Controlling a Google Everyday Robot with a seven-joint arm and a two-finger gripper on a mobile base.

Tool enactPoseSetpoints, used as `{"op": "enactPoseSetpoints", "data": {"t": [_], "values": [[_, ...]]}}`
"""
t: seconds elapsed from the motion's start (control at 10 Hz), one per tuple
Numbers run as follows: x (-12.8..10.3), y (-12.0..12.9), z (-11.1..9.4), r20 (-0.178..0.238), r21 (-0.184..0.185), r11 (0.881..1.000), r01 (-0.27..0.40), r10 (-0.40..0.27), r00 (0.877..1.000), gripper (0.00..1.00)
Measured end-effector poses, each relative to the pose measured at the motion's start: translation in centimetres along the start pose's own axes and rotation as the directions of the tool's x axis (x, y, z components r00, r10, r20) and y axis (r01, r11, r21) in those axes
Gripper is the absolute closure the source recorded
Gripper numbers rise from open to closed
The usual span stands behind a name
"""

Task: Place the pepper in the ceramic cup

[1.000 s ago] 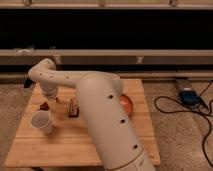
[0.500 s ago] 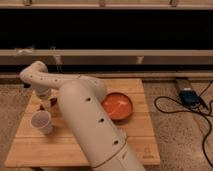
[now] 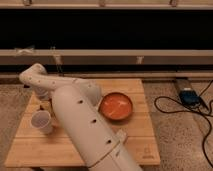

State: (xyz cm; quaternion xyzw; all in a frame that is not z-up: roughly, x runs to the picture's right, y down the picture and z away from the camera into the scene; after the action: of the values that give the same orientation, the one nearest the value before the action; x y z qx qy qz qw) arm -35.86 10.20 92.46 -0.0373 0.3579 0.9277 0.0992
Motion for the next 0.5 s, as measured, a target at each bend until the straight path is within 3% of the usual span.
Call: {"op": "enactPoseSetpoints", "data": {"t": [0.5], "values": [[-0.19,-0.34,-0.07,-0.007,-0.004,1.0,-0.013,0.013,1.0,0.8]]}}
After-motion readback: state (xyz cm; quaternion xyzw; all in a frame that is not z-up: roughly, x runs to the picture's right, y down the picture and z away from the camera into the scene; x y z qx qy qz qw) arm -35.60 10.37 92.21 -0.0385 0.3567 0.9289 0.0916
